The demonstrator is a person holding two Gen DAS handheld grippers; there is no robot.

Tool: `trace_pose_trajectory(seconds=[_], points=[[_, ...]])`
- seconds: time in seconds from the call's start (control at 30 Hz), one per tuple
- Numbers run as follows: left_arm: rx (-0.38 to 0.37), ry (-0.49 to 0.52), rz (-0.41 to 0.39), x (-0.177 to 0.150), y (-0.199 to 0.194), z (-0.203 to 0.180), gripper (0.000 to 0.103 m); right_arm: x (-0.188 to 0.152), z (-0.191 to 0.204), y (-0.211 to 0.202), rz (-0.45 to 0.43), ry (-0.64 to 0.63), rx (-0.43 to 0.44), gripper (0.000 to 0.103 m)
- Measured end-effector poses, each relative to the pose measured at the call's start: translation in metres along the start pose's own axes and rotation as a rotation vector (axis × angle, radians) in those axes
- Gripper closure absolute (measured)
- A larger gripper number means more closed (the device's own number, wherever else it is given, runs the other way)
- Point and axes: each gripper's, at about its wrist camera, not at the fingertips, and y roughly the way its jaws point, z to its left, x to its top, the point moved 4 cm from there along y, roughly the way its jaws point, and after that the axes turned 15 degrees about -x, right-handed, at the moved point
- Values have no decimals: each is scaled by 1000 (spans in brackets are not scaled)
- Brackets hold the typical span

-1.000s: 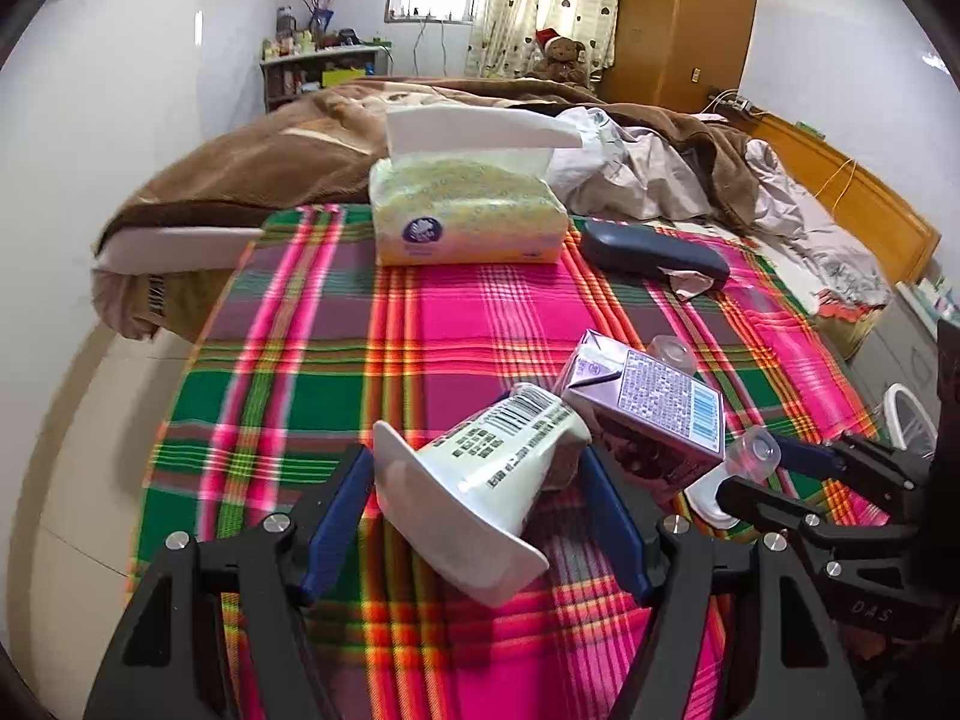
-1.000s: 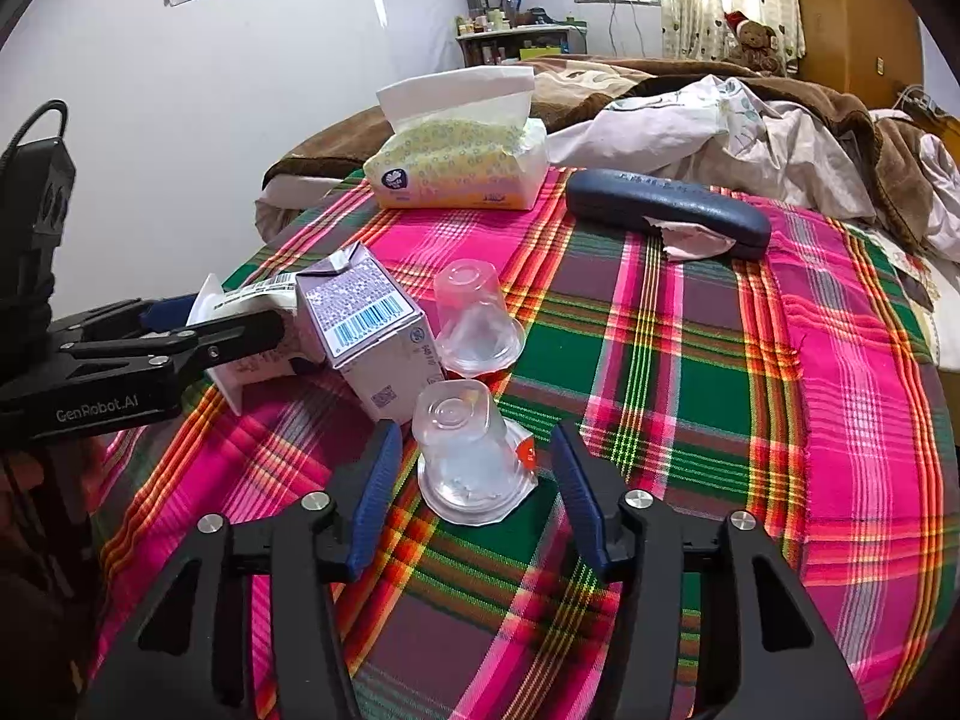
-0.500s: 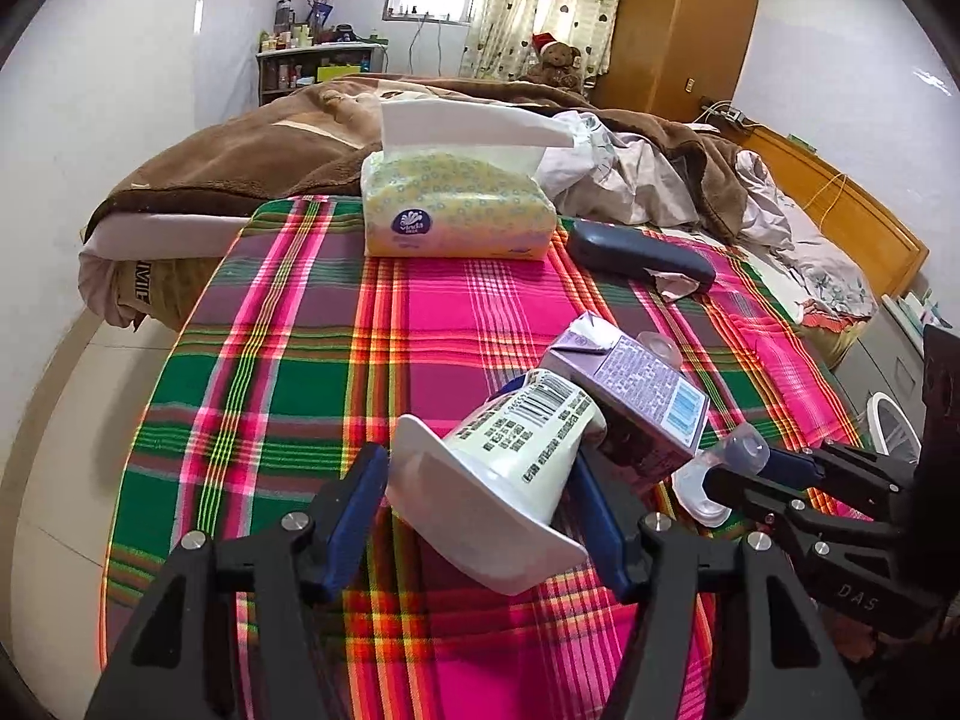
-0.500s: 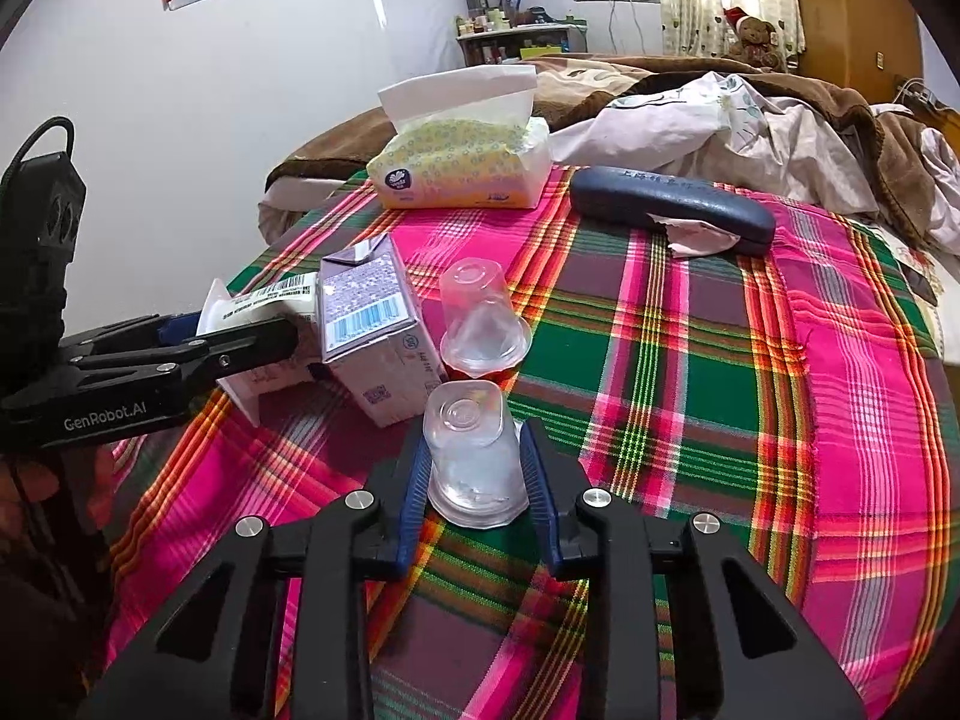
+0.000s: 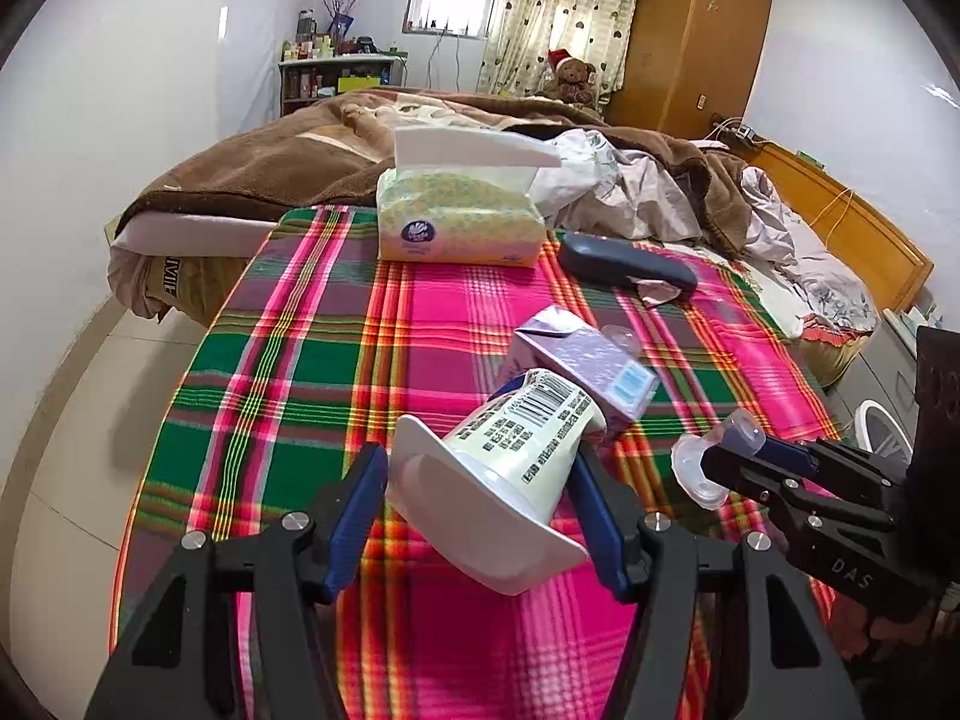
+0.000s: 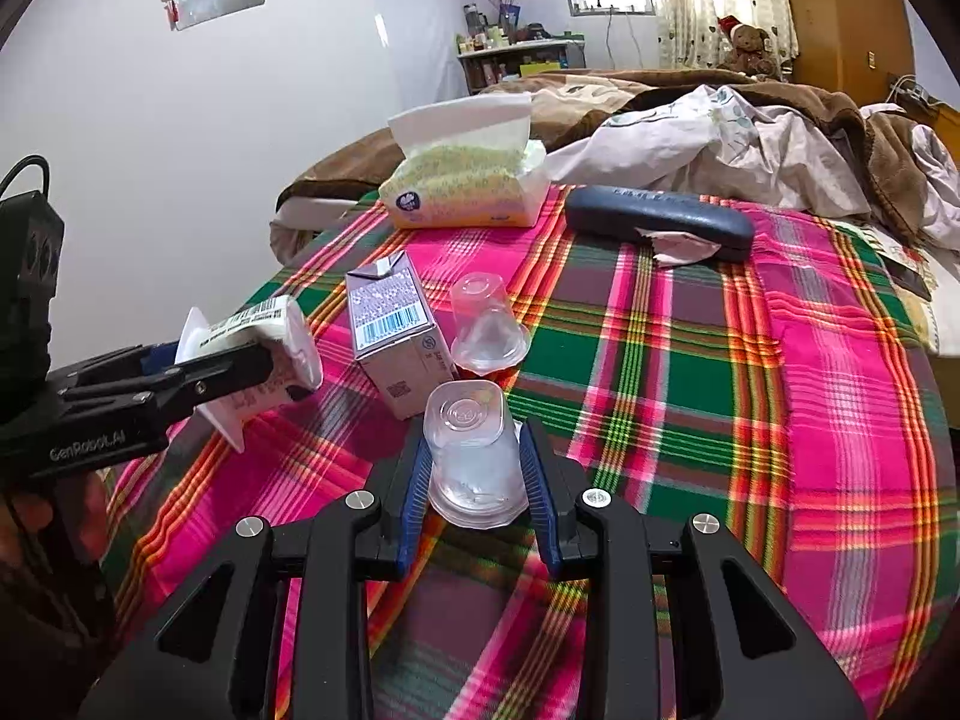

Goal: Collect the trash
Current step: 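Close left tool on the white carton while right tool closes on a clear plastic cup, then carry the white carton in left tool and clear cup in right tool over the bin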

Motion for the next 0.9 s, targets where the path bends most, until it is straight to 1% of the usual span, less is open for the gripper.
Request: trace_pose_trajectory(seconds=[0.23,0.37,0.47,0.7,0.9], points=[[0,15,-15,-5,-15,-27,40,-3,-13,-19,-28,32,2,72],[-5,30,-26,-7,-22,-47,40,-4,-28,-31,-48,62,-2,72],[-24,39,-39,-8,-25,-63,40,-6,-42,-41,-65,82,-17,72],[-56,72,-42,-13,-21,-102,40,-12,-78,-60,-91,136,-55,72],[-82,110,-26,-17,-9,-139,40,-18,-108,-74,-112,184,-87,72]])
